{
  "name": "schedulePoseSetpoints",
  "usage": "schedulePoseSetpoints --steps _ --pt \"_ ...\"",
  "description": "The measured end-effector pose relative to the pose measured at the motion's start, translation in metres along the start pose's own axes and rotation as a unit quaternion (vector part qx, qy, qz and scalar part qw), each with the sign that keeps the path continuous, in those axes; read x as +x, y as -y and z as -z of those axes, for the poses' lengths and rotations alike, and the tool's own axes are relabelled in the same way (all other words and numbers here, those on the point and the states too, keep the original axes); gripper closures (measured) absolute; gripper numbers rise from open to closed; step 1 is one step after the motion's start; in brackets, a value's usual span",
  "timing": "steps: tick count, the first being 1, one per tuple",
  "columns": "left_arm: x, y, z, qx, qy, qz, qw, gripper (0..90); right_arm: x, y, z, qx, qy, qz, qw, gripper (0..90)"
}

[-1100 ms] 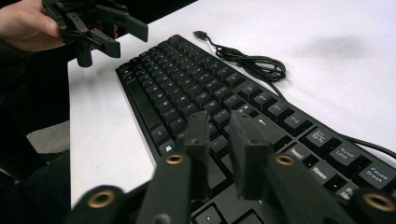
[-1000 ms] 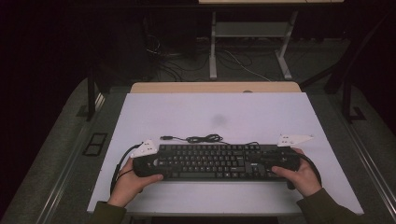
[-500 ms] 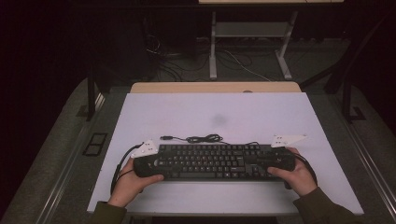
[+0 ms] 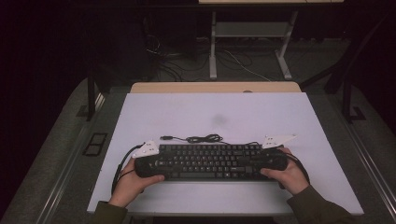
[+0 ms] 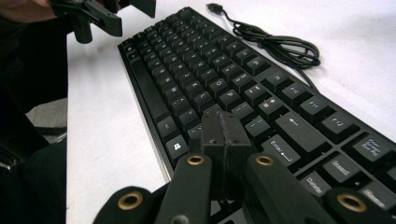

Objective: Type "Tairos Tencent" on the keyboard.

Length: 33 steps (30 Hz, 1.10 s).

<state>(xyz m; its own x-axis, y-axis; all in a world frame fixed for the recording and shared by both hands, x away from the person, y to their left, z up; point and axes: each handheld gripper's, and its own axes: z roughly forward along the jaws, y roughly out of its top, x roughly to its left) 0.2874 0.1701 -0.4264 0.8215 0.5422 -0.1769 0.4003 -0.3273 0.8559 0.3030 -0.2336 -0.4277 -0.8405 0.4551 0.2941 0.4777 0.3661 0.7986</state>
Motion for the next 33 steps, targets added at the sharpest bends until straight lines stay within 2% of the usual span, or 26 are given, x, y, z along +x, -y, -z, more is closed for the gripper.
schedulePoseSetpoints --steps 11,19,33 --pt "0.000 -0.001 -0.001 0.000 0.003 -0.003 1.0000 35.5 0.001 -0.003 -0.016 0.032 0.004 0.006 0.9995 89.8" --pt "0.001 0.000 0.001 -0.002 0.000 0.001 1.0000 35.5 0.002 -0.002 -0.020 0.052 0.009 -0.001 0.9986 89.8" --pt "0.000 0.000 0.000 0.000 0.001 0.001 1.0000 35.6 0.005 -0.001 -0.027 0.085 0.024 0.020 0.9959 89.8"
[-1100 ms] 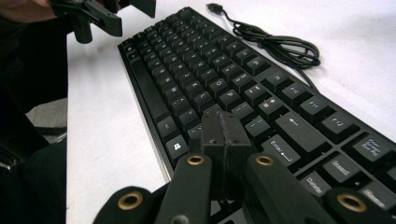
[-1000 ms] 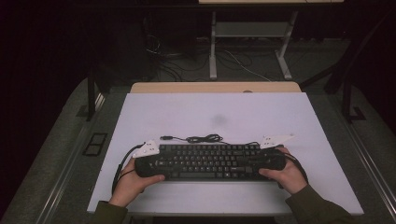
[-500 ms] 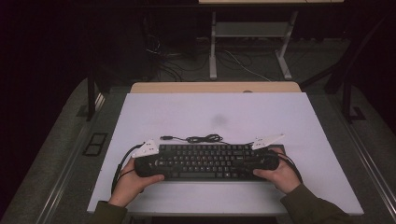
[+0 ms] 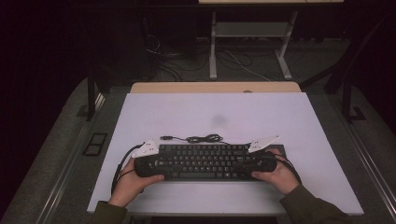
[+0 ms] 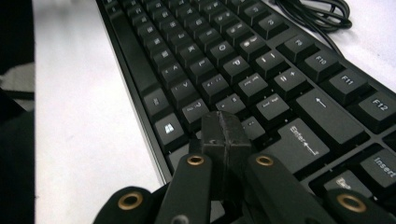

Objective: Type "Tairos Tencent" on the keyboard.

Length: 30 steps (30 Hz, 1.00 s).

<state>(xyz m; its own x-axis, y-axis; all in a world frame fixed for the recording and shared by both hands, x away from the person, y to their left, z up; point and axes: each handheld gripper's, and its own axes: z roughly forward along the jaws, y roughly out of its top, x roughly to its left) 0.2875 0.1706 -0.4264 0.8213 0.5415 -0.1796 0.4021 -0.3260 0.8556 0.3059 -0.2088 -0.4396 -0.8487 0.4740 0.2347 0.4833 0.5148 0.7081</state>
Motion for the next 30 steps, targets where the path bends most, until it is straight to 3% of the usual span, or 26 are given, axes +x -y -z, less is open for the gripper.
schedulePoseSetpoints --steps 16,30 --pt "0.000 -0.006 -0.005 0.001 0.006 -0.005 1.0000 35.5 0.001 0.001 -0.001 0.001 -0.001 -0.001 1.0000 89.8" --pt "0.000 -0.017 -0.017 -0.002 0.025 -0.006 0.9997 35.5 0.000 0.001 -0.001 -0.001 -0.001 -0.002 1.0000 89.8"
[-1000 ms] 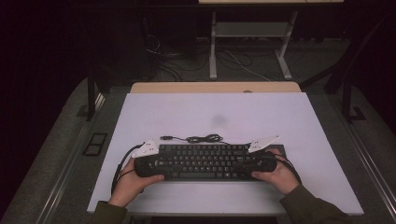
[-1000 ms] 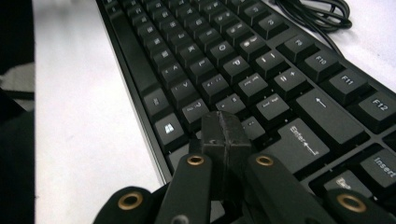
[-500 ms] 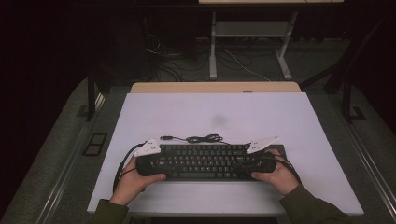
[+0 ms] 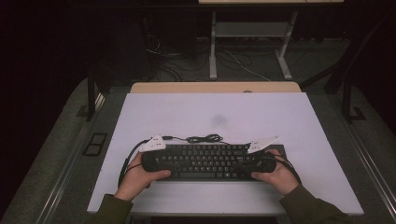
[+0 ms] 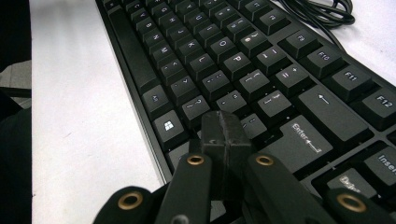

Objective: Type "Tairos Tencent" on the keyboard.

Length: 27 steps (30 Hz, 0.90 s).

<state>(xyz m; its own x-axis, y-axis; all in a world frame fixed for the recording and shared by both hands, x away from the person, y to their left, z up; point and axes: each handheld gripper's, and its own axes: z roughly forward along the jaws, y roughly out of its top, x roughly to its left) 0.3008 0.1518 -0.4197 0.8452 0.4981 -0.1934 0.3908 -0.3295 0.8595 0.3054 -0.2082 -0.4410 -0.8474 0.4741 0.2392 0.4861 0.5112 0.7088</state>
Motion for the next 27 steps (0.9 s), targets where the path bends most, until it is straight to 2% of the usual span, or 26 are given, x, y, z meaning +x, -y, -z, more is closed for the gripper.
schedulePoseSetpoints --steps 10,15,27 --pt "-0.001 -0.007 -0.011 0.010 0.010 -0.003 0.9999 34.0 -0.001 0.000 0.000 0.000 -0.002 -0.002 1.0000 89.8" --pt "-0.002 -0.012 -0.017 0.018 0.004 -0.003 0.9998 33.6 0.000 0.000 0.000 0.000 -0.001 -0.002 1.0000 89.8" --pt "-0.006 -0.026 -0.036 0.030 0.012 -0.023 0.9992 38.0 -0.001 0.000 0.000 0.000 -0.002 -0.002 1.0000 89.8"
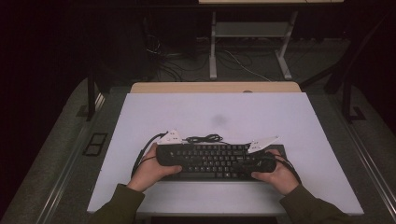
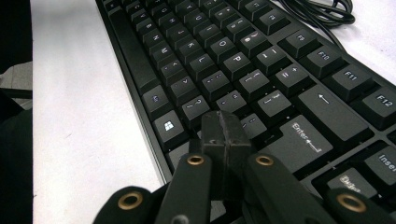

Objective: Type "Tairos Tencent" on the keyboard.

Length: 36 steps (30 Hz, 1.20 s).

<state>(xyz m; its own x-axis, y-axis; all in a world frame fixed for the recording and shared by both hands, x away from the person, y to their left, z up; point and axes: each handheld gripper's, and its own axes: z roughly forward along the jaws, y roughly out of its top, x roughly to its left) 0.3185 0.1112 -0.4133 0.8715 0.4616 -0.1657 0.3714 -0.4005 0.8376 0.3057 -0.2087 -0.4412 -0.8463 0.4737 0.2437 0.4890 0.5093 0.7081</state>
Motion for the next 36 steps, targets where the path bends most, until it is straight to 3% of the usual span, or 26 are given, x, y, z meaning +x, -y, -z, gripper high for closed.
schedulePoseSetpoints --steps 7,11,16,20,22,28,36 --pt "-0.001 -0.005 -0.007 0.006 0.003 -0.001 1.0000 53.8 0.000 0.000 0.000 0.000 0.000 0.002 1.0000 89.8" --pt "-0.001 -0.006 -0.011 0.013 0.000 0.011 0.9999 57.7 0.000 0.000 0.000 0.000 0.000 0.002 1.0000 89.8" --pt "0.000 -0.005 -0.016 0.023 -0.015 0.001 0.9996 63.2 0.000 0.000 0.000 0.001 0.000 0.002 1.0000 89.8" --pt "0.001 -0.004 -0.019 0.037 -0.021 0.007 0.9991 66.4 0.000 0.000 0.000 0.001 0.000 0.002 1.0000 89.8" --pt "0.002 -0.003 -0.019 0.040 -0.032 0.016 0.9986 67.8 0.000 0.000 0.000 0.001 0.000 0.002 1.0000 89.8" --pt "0.007 0.000 -0.016 0.057 -0.036 0.059 0.9960 83.7 0.000 0.000 0.000 0.001 0.000 0.001 1.0000 89.8" --pt "0.011 0.004 -0.015 0.088 -0.047 0.073 0.9923 89.1 0.000 0.000 0.000 0.001 0.000 0.001 1.0000 89.8"
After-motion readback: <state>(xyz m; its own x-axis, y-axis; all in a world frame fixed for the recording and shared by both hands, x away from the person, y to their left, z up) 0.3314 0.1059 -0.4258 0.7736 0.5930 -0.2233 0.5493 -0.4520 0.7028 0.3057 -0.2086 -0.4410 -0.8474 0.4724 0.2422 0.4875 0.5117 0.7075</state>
